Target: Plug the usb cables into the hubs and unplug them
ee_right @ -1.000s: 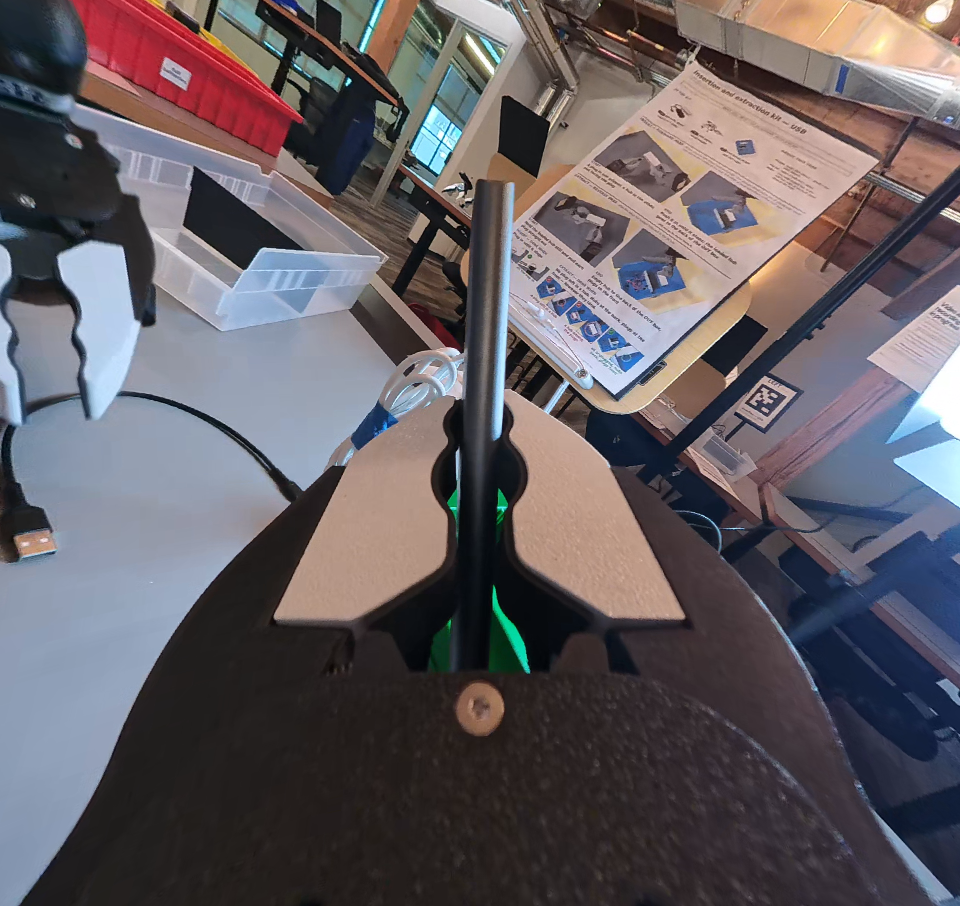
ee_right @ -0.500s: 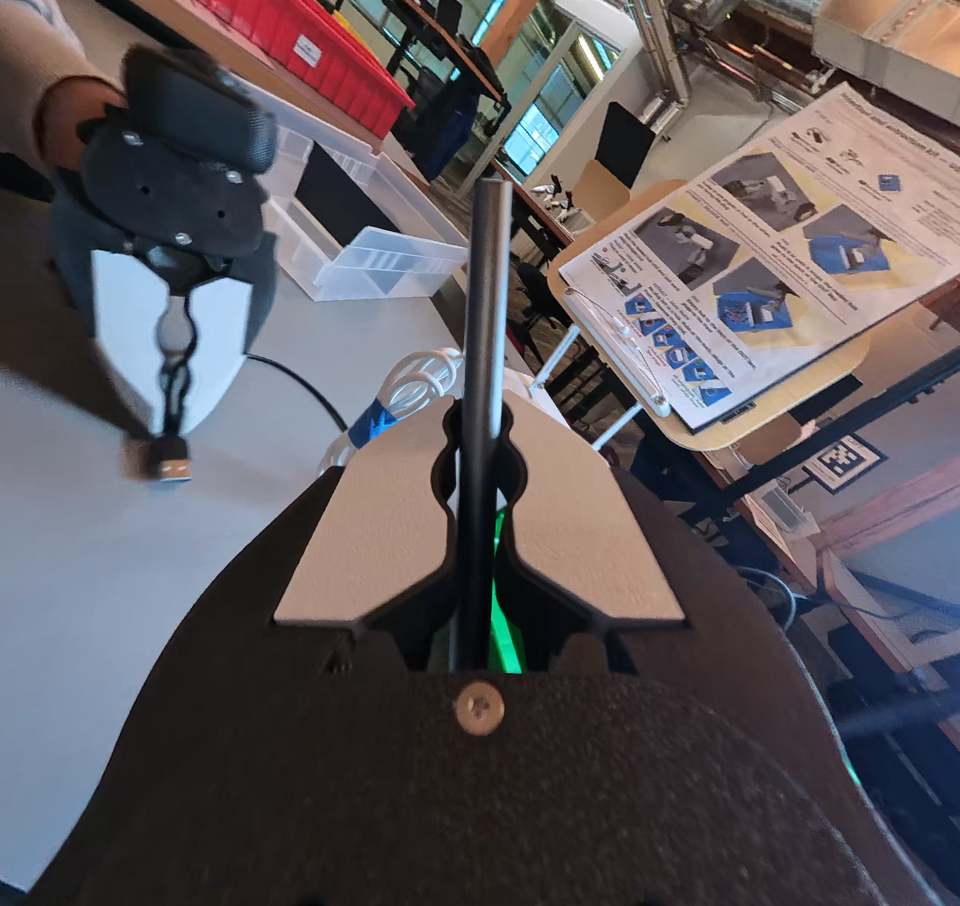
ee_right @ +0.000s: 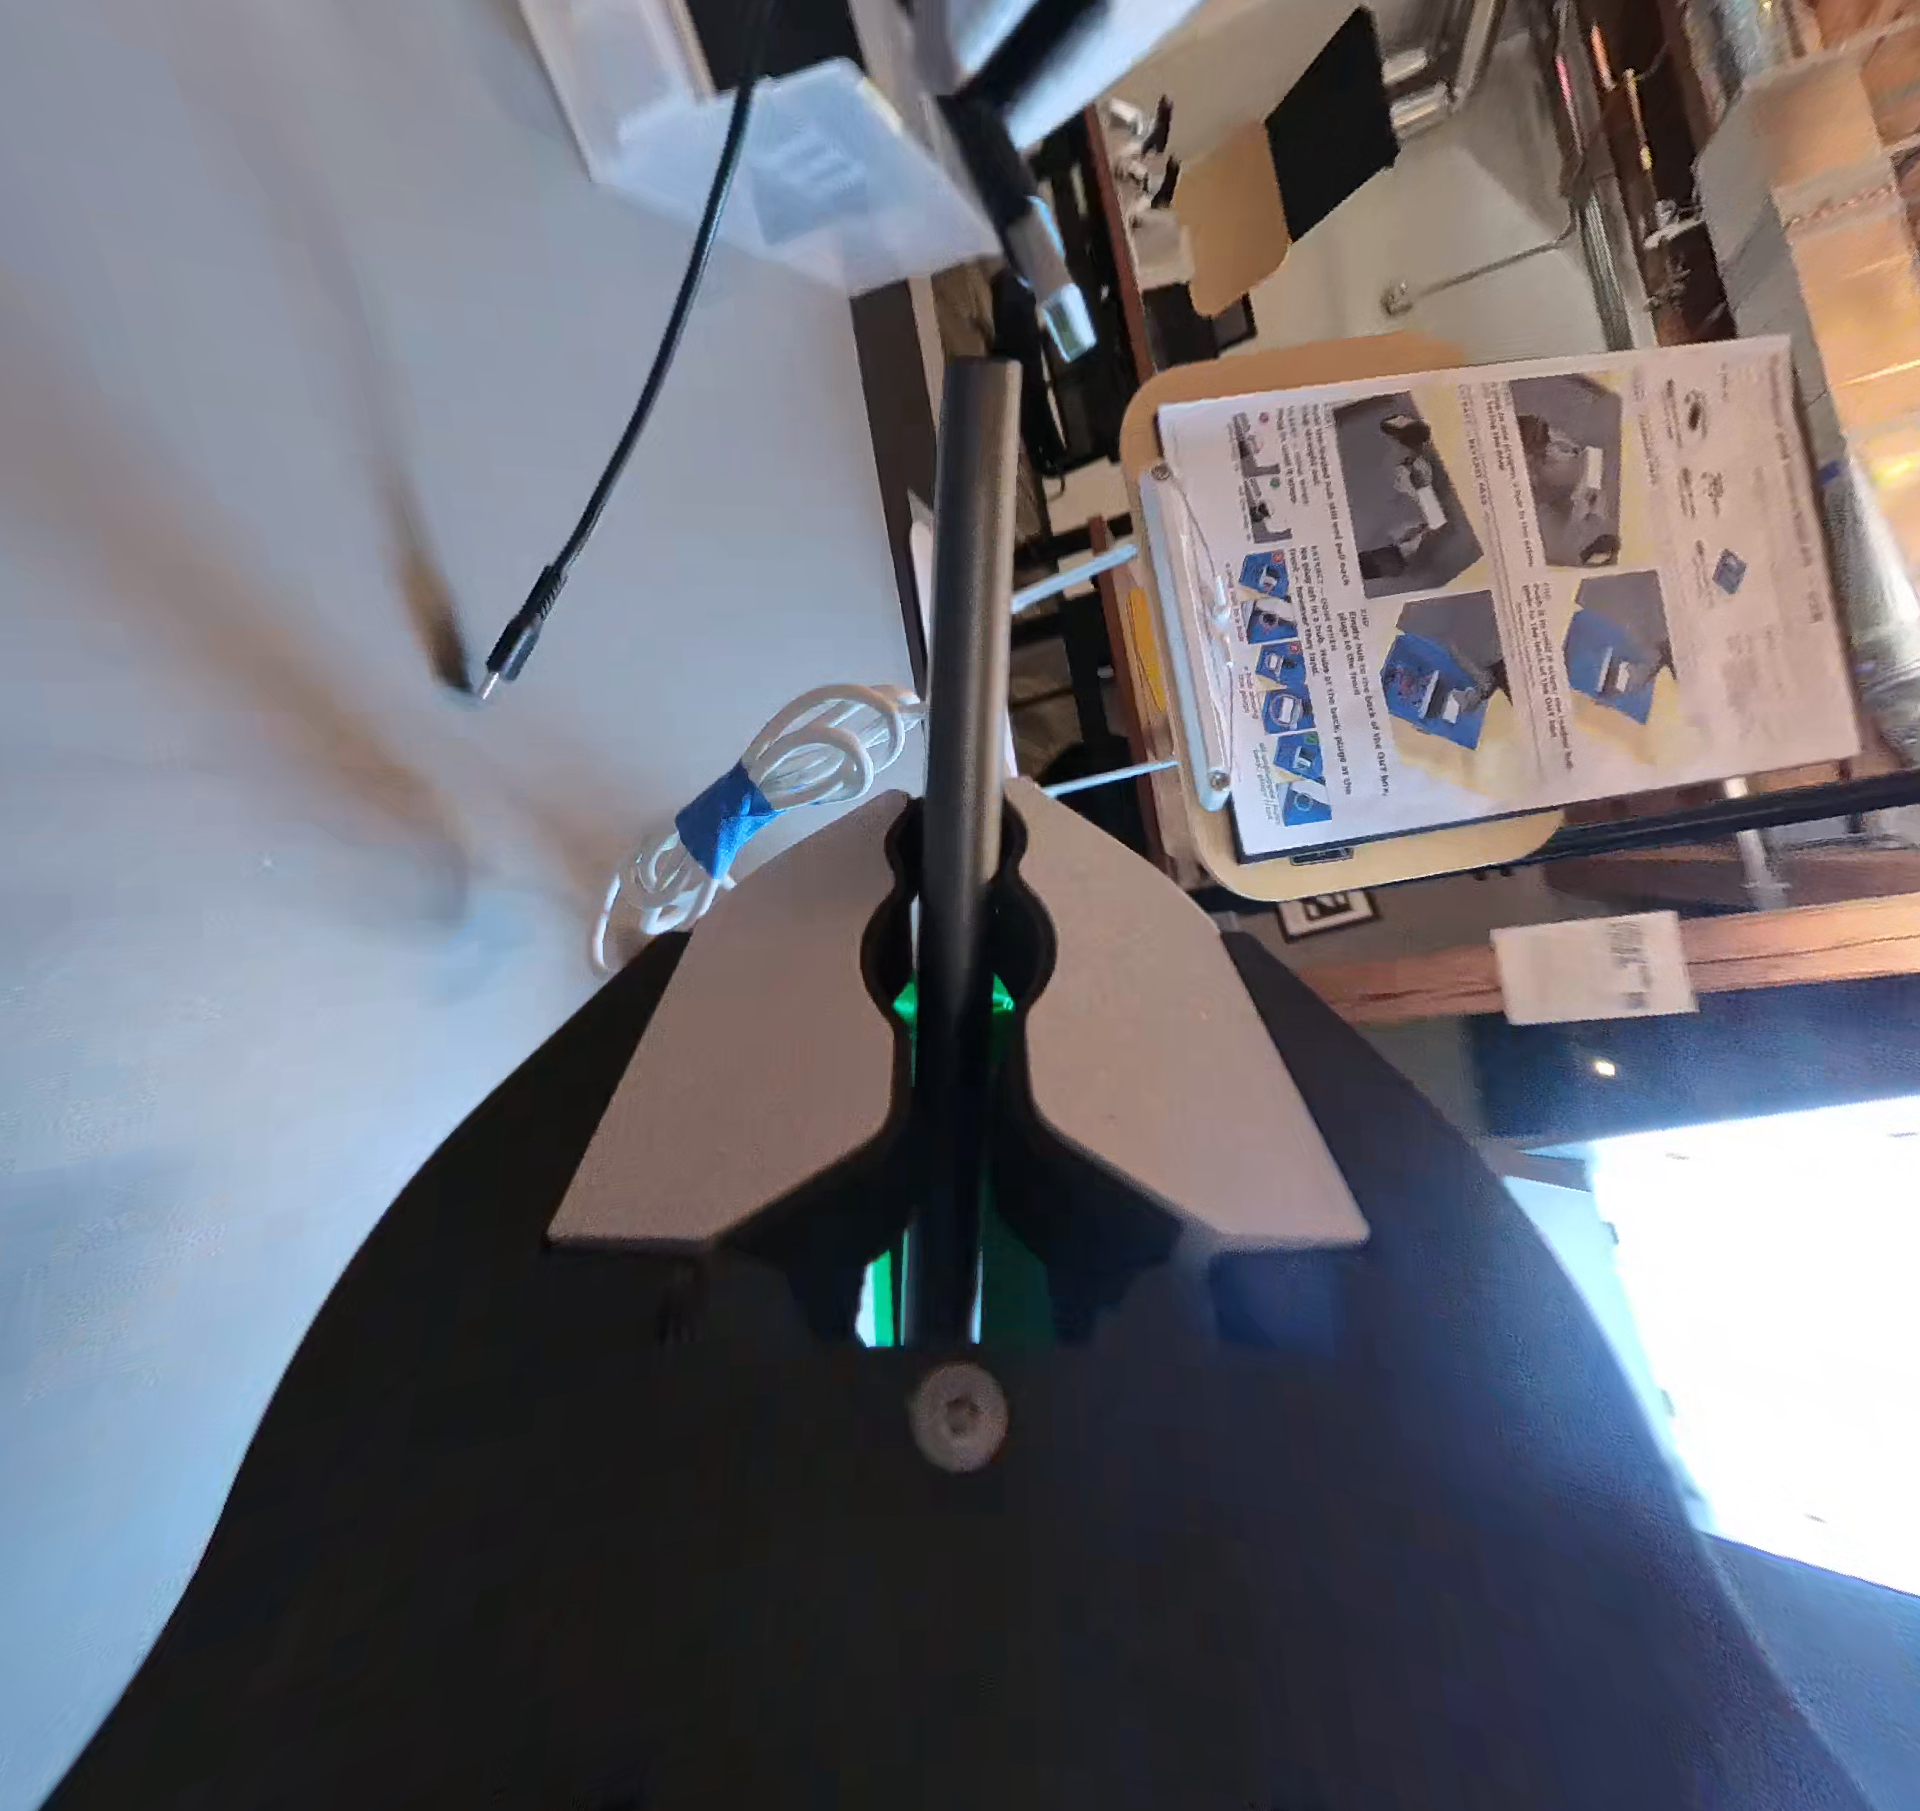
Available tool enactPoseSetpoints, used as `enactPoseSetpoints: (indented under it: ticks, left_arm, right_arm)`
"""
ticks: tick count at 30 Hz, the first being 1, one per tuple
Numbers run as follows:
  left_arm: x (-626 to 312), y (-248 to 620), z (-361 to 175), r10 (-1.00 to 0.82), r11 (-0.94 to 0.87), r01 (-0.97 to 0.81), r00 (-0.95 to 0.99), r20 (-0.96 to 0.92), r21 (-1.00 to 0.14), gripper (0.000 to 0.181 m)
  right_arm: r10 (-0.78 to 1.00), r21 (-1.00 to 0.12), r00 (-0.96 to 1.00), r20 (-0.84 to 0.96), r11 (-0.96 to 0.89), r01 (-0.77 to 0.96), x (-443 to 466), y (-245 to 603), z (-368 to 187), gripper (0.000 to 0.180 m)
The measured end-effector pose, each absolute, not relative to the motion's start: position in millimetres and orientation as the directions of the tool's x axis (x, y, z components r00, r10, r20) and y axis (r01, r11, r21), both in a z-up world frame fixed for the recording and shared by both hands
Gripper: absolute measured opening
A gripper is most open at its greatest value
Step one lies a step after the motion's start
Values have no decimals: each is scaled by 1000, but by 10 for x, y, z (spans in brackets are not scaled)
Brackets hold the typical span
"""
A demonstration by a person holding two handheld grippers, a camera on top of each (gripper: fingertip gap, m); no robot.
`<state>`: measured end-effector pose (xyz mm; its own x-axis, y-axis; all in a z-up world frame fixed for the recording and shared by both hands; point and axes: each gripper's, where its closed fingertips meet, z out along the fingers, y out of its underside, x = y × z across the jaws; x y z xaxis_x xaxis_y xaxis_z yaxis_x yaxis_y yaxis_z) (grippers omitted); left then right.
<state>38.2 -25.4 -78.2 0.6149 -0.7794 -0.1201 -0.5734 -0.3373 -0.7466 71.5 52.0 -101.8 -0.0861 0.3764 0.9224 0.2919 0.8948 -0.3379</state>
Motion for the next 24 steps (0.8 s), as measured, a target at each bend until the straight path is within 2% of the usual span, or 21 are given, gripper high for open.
enactPoseSetpoints:
  ticks: [6, 13, 24]
  left_arm:
    - [238, -236, -1142, -774, -446, -621, 629, -70, -645, 6]
    - [155, -318, -1293, -783, -493, -616, 622, 4, -614, 6]
    - [145, -401, -1462, -792, -536, -623, 605, 84, -569, 6]
  right_arm:
    - [219, -161, -122, 968, 916, 367, 603, 552, -1230, 11]
    - [140, -88, -119, 983, 927, 366, 553, 526, -1279, 11]
    - [85, -31, -151, 985, 944, 328, 522, 400, -1432, 11]
